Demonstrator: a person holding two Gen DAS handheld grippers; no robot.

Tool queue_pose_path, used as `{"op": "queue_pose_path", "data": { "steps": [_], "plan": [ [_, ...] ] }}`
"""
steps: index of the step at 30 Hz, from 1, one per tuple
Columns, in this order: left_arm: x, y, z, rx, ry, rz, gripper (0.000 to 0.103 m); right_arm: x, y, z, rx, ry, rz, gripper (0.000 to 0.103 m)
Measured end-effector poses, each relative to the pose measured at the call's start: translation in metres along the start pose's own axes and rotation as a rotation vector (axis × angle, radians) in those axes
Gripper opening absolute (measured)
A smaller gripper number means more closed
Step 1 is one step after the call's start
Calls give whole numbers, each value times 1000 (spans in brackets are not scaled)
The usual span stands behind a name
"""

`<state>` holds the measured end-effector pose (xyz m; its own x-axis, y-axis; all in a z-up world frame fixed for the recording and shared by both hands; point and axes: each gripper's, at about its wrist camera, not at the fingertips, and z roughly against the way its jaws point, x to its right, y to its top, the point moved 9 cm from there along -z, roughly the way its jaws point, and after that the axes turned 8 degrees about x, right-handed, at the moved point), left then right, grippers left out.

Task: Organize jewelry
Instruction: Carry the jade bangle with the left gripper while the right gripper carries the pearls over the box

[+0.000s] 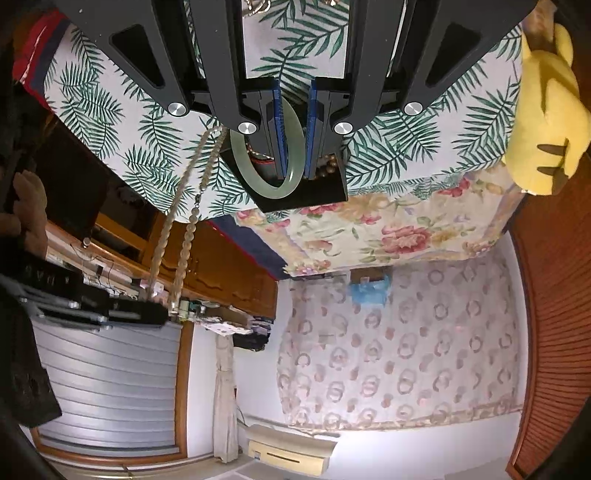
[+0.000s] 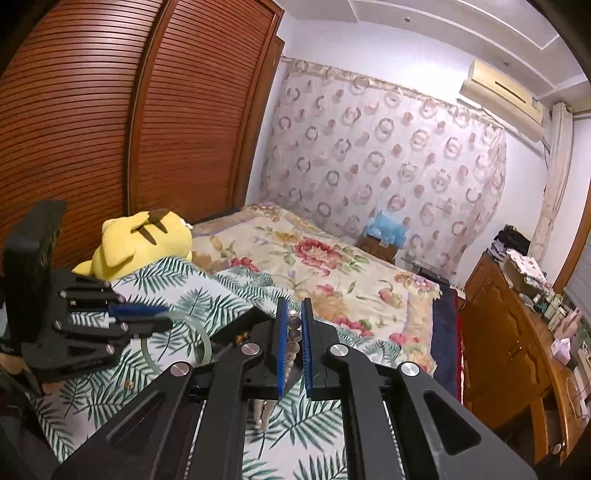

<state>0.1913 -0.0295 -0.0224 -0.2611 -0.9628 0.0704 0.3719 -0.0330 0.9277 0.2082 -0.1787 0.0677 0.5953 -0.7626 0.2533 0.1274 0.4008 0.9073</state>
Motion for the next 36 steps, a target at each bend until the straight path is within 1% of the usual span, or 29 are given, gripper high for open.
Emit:
{"op": "queue_pose_path", "data": {
  "steps": [9,13,17,19,22,24,28,30,36],
  "plan": [
    [-8,3,-23,-27,22,-1,9,15,25,-24,19,-9,-23,8],
    [-10,3,-31,-37,28,-2,9,22,39,-34,33,-30,-28,8],
    [-12,2,-36,-45,34,-6,9,31,46,-46,33,-41,-49,8],
    [-12,3,-38,-48,38,-6,9,34,44,-52,24,-31,-62,8],
    [-14,3,-41,-51,40,2,9,31,30,-62,-10,-18,-59,8],
    [-15,3,-45,-54,40,7,9,27,13,-74,-47,-11,-62,8],
    [-18,2,-52,-66,43,10,9,20,-28,-97,-122,43,-127,8],
    [-21,0,-58,-74,47,14,9,15,-40,-103,-139,73,-167,9],
    [-21,-12,-74,-110,49,30,9,1,-62,-114,-167,96,-184,9]
  ]
}}
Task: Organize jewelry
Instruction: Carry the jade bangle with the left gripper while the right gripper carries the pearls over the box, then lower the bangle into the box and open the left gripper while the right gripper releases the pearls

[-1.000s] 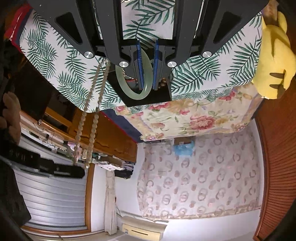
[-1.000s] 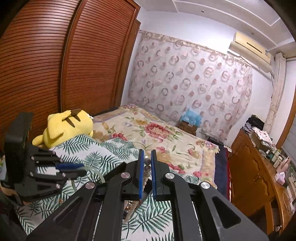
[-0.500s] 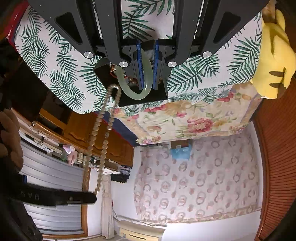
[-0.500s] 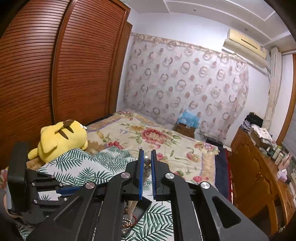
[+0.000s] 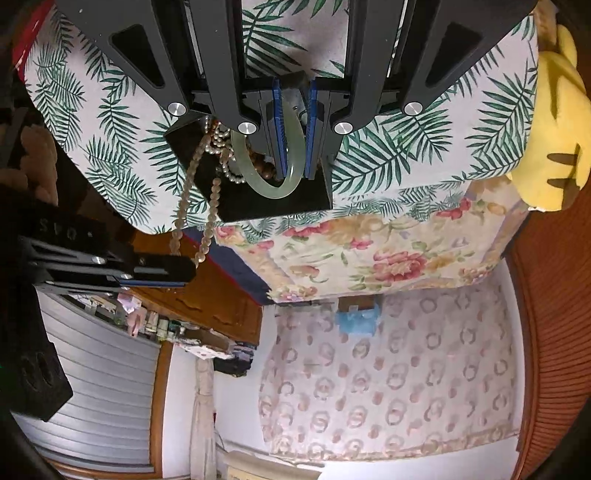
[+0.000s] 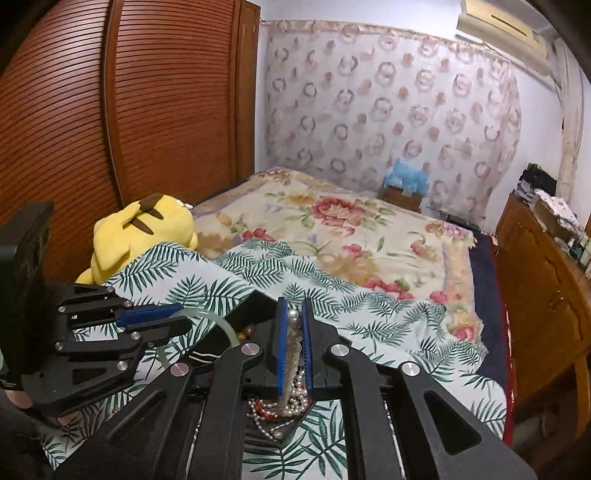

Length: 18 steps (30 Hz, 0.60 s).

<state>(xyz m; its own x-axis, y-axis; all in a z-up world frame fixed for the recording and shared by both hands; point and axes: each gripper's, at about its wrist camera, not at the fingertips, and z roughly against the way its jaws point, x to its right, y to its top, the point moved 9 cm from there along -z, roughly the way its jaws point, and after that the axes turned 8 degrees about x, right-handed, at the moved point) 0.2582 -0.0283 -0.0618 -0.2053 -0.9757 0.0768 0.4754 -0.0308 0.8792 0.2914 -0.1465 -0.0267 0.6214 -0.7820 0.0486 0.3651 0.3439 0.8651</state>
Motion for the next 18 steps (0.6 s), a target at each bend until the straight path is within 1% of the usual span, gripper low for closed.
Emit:
{"op": "queue_pose_path", "data": {
  "steps": [11,18],
  "plan": [
    [17,7,-11,-7,-18,-21,9,12,-25,7,-16,12,-32,10],
    [33,11,-20,-14,-36,-41,9,22,-47,13,-30,-1,-40,10]
  ]
}}
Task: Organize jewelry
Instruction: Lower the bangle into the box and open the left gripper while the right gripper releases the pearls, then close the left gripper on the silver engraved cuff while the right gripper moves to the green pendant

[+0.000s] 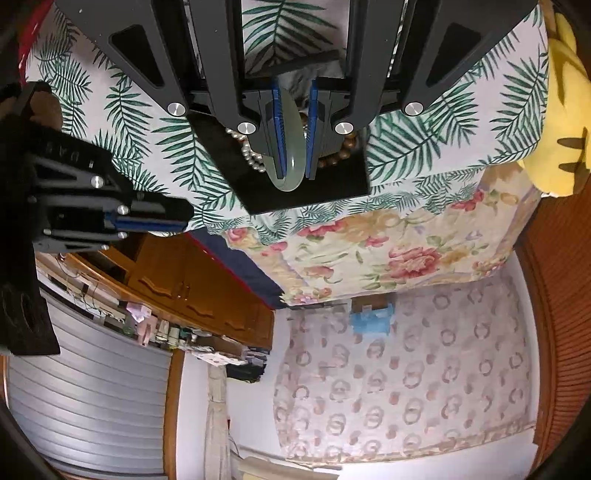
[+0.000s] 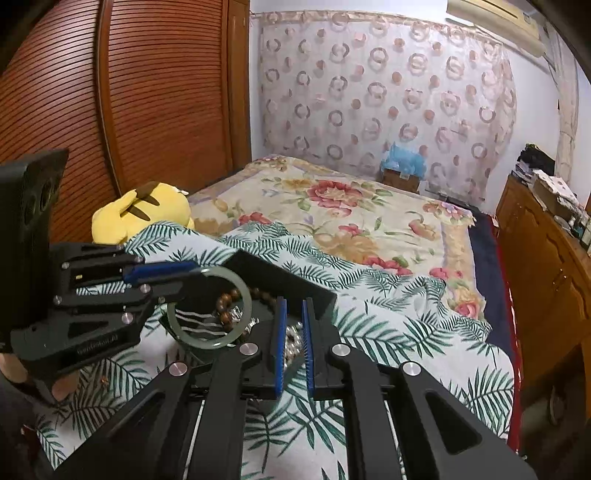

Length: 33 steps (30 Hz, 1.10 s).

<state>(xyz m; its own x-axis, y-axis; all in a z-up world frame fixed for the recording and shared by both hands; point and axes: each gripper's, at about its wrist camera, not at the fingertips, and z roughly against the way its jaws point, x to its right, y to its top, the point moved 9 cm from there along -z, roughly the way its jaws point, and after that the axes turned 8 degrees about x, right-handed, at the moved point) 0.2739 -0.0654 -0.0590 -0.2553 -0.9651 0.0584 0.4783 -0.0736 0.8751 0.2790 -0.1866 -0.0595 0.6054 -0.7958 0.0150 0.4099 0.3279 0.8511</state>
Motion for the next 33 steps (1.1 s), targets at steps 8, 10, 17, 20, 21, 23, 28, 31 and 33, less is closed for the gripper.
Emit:
{"op": "queue_pose_path", "data": {
  "steps": [8,10,17,20,21,23,28,31,33],
  "plan": [
    [13,-4,-14,-29,-12,-20,9,1,-32,6,-33,9,15,10],
    [15,-5,-14,-37,-25,-20,9,-2,-39,9,-34,19,17,10],
    [12,-2,12,-11,-15,-40,31,-17,-55,23,-29,56,13,10],
    [7,-7,26,-10,-7,-44,35,-30,-64,30,-26,83,12,10],
    [6,-8,29,-10,-5,-43,41,-36,-68,33,-27,93,12,10],
    [1,-15,39,-9,-1,-40,46,-47,-75,37,-27,117,16,10],
    [-4,-32,55,-29,-6,-26,60,-73,-97,46,-29,173,29,30],
    [-3,-39,66,-25,-13,-27,73,-81,-108,51,-42,185,23,30],
    [-1,-44,72,-28,-11,-36,78,-83,-113,54,-48,189,14,30]
  ]
}}
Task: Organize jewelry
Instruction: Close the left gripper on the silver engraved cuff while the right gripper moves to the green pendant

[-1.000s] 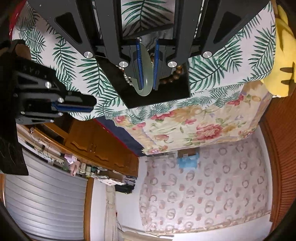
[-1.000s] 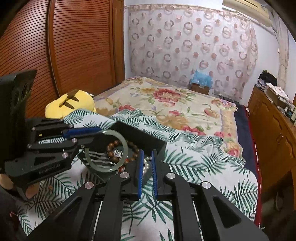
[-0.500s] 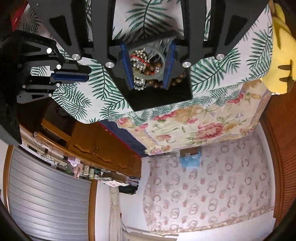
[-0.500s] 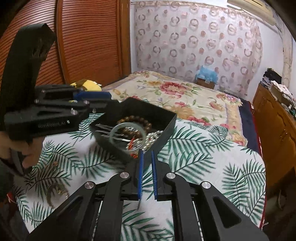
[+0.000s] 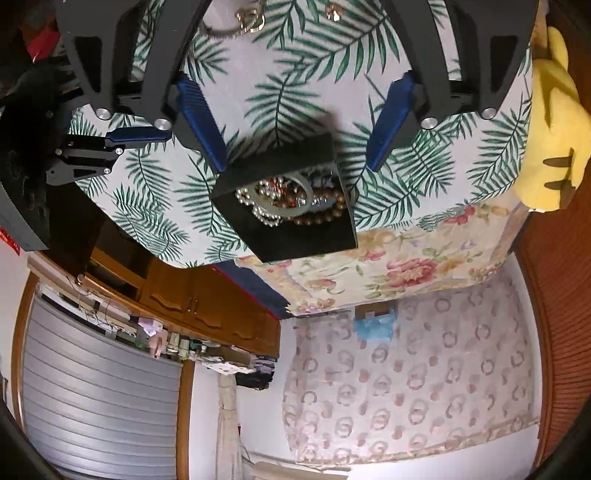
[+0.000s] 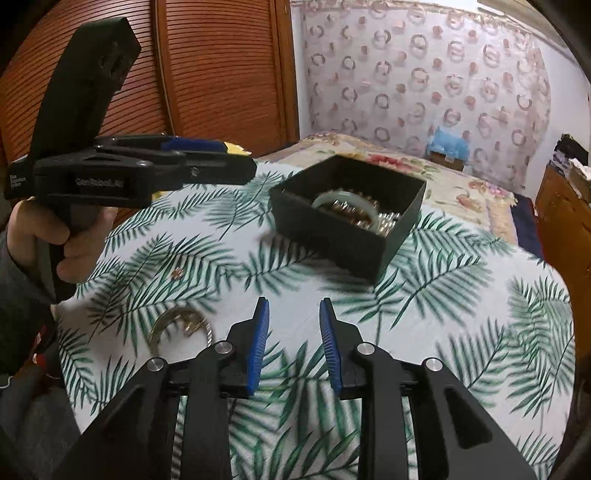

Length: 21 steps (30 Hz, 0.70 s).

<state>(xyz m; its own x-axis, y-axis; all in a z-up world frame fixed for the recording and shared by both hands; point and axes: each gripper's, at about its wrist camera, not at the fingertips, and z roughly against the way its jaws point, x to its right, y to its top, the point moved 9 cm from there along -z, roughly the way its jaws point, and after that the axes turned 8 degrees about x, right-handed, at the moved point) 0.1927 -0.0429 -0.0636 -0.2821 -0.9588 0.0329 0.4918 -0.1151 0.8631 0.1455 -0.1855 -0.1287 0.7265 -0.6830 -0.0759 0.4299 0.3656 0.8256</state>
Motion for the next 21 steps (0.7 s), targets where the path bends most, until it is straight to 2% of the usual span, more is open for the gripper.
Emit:
{"op": "queue_pose_path", "data": {
  "steps": [3,15,19,21],
  "plan": [
    [3,-13,4,-13,-2,-7,84,-5,-8,6,-5,12,-30,30],
    [13,-75,15,-101,-26,18,83,-33,-43,21,-24,3,-40,31],
    [17,-87,22,-112,-38,27,73,-35,-48,23,-23,-10,-45,31],
    [18,-95,27,-121,-40,34,64,-35,-50,24,-21,-26,-41,32]
  ]
}}
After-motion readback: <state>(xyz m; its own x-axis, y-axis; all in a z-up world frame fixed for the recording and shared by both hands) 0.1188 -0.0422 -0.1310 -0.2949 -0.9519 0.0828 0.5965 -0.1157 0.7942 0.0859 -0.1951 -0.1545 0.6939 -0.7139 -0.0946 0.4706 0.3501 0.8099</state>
